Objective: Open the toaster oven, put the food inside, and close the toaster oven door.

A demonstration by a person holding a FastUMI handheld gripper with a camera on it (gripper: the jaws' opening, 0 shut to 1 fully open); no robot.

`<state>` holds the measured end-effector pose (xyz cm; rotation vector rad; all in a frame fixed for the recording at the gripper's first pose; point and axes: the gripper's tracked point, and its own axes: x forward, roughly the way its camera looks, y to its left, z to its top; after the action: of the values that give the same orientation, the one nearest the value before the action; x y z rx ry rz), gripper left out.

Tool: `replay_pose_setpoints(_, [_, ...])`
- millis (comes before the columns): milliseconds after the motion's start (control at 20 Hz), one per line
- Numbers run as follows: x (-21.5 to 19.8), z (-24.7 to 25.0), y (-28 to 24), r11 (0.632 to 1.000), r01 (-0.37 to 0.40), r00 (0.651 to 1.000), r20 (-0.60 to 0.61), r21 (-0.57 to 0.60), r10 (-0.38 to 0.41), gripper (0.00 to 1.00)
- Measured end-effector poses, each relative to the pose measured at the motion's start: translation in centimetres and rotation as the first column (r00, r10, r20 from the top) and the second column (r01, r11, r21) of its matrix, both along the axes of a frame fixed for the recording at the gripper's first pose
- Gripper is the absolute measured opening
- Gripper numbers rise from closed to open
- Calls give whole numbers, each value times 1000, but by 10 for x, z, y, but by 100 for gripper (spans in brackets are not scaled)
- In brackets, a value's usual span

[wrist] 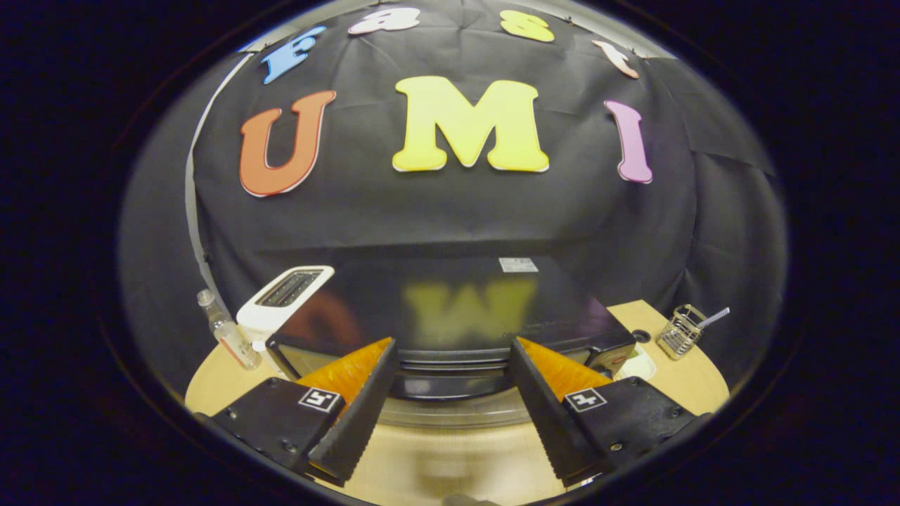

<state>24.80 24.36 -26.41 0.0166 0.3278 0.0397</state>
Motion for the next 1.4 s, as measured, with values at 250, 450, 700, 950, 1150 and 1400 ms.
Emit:
replay_pose_setpoints(250, [-21,-1,0,1000,14,1000,1,-10,-14,100])
replay_pose_setpoints(450, [-46,-10,-1,1000,15,1000,-20,0,-15,100])
replay_pose_setpoints(700, [-81,-28,-3,1000,8,999,-52,1,-8,100])
replay_pose_setpoints(950, [-117,-56,-5,1000,-4,995,-104,0,4,100])
replay_pose_setpoints(1150, [-137,-80,-6,1000,-13,989,-144,-12,11,100])
replay_pose_setpoints(1400, [-152,-106,-9,1000,-16,981,-194,-17,12,100])
